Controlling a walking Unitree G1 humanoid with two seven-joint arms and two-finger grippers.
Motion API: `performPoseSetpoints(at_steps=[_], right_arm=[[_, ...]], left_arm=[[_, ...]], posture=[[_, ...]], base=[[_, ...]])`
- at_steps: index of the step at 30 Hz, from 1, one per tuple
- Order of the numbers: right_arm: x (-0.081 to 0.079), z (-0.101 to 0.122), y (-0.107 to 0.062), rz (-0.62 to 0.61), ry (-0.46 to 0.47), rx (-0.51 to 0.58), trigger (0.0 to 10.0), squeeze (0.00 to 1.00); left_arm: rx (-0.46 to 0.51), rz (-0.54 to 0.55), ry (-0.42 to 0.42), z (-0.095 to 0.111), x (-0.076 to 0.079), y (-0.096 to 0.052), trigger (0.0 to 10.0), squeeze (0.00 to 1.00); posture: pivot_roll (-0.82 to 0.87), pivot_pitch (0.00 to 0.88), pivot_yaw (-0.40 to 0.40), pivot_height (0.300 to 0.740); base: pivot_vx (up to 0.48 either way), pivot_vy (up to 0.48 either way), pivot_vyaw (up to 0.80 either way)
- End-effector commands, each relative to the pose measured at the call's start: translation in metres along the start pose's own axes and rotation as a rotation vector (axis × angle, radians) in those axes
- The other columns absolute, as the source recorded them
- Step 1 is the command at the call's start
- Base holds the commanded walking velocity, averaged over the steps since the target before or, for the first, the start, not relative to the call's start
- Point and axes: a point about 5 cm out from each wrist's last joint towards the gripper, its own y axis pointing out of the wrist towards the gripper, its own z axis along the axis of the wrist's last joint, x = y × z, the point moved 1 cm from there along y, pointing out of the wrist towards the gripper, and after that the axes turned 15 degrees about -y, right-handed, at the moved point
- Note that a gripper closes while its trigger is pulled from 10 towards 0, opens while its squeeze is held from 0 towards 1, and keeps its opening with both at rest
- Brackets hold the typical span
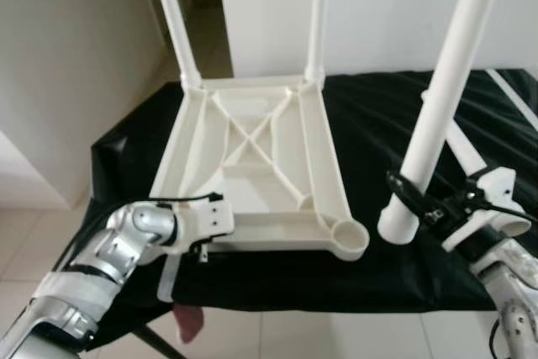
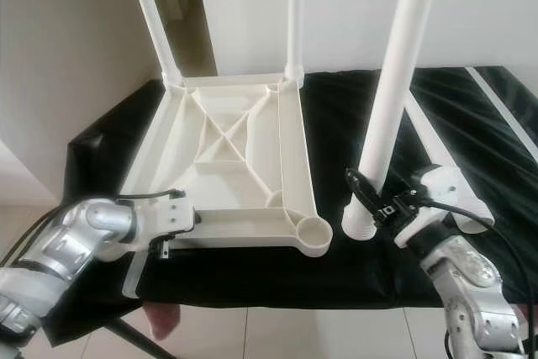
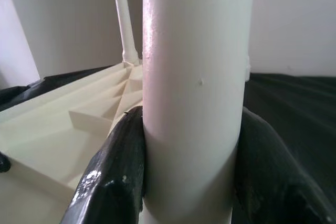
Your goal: Building children table
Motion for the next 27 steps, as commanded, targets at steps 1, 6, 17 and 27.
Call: performPoseSetpoints(at_steps=[1, 6, 17, 27], right_arm=[[-0.003, 0.004, 0.005, 0.003, -0.020, 0.024, 10.0, 0.00], [-0.014, 0.009, 0.024, 0.013, -0.077, 0.066, 10.0, 0.00], [-0.032, 0.010, 0.030, 0.077, -0.037, 0.104, 10.0, 0.00], [-0.045, -0.006, 0.020, 0.156, 0.005, 0.070, 10.0, 0.00]], left_arm=[[0.041, -0.023, -0.019, 0.006, 0.002, 0.000, 10.0, 0.00], [0.320, -0.135, -0.111, 0.052, 0.022, 0.011, 10.0, 0.00], [0.642, -0.196, -0.327, 0.098, 0.045, 0.018, 10.0, 0.00], [0.719, -0.215, -0.407, 0.115, 0.049, 0.009, 10.0, 0.00]], posture=[[-0.02, 0.000, 0.044, 0.740], [-0.01, 0.000, 0.032, 0.740], [0.01, 0.000, 0.006, 0.740], [0.03, 0.000, 0.003, 0.740]], base=[[0.000, 0.000, 0.00], [0.000, 0.000, 0.00], [0.000, 0.000, 0.00], [0.000, 0.000, 0.00]])
